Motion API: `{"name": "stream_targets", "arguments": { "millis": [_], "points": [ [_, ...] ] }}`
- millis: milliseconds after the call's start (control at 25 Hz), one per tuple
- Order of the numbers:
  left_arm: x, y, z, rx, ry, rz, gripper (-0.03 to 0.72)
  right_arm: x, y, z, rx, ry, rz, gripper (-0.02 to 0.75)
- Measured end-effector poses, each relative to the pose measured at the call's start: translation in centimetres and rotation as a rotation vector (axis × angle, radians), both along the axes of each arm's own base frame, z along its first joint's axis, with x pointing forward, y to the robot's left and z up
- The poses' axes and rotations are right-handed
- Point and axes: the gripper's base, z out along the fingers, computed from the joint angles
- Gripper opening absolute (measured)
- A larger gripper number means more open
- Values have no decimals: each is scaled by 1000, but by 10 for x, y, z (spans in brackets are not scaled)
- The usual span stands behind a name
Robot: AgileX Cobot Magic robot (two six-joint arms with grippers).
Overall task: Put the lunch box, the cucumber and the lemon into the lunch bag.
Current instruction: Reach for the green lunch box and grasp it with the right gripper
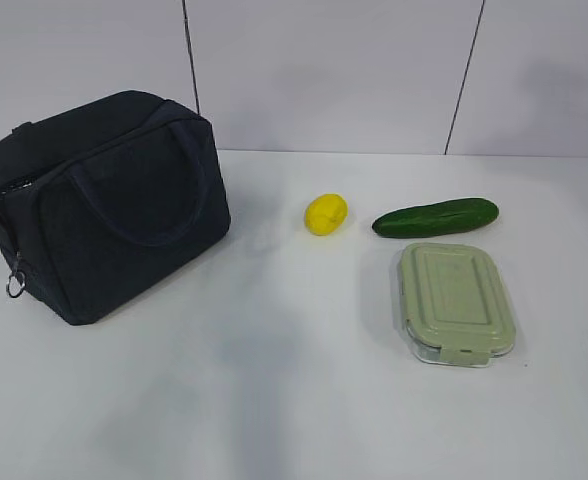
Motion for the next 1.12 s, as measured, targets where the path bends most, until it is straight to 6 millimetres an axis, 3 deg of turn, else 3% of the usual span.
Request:
{"name": "stream_targets", "arguments": {
  "millis": [200, 440, 600, 800, 1120],
  "points": [
    [0, 0, 0, 0, 0, 0, 340, 29, -27, -20, 146, -19, 57, 405],
    [0, 0, 0, 0, 0, 0, 340, 59, -55, -78, 237, 62, 78, 405],
    [0, 0, 0, 0, 0, 0, 340, 70, -57, -120, 337, 131, 95, 405],
    [0, 0, 0, 0, 0, 0, 340, 60, -52, -165, 379, 218, 142, 405],
    [0, 0, 0, 0, 0, 0, 340, 33, -36, -201, 444, 233, 219, 406]
  ]
}}
